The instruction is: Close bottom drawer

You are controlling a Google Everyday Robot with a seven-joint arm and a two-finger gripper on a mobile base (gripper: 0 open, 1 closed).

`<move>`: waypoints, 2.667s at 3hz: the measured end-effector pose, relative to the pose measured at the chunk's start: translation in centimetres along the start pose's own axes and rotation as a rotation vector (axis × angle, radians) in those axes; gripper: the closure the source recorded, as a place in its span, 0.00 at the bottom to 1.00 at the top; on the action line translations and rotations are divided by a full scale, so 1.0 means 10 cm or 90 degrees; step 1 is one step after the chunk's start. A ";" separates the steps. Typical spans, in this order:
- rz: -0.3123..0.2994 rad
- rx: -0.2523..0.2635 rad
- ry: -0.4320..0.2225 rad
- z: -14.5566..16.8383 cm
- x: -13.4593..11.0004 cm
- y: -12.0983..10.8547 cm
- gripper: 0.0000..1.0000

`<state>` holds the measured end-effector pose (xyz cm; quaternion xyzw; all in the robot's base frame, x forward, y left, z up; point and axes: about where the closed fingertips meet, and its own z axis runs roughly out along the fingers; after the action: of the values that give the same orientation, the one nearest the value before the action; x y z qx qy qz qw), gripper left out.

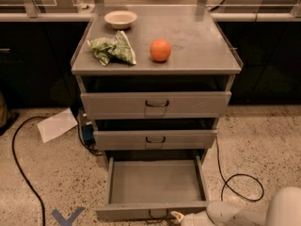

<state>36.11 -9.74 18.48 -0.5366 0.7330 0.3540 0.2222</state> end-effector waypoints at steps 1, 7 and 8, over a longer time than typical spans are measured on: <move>-0.006 0.016 0.018 -0.10 0.05 -0.53 0.00; -0.042 0.002 0.022 -0.15 -0.40 -1.48 0.00; -0.051 0.013 0.010 -0.15 -0.48 -1.74 0.00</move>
Offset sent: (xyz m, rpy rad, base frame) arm 0.0867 -0.0373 -0.0106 -0.0595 -0.0506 -0.0143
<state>54.15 -10.84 17.96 -0.5660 0.7163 0.3331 0.2358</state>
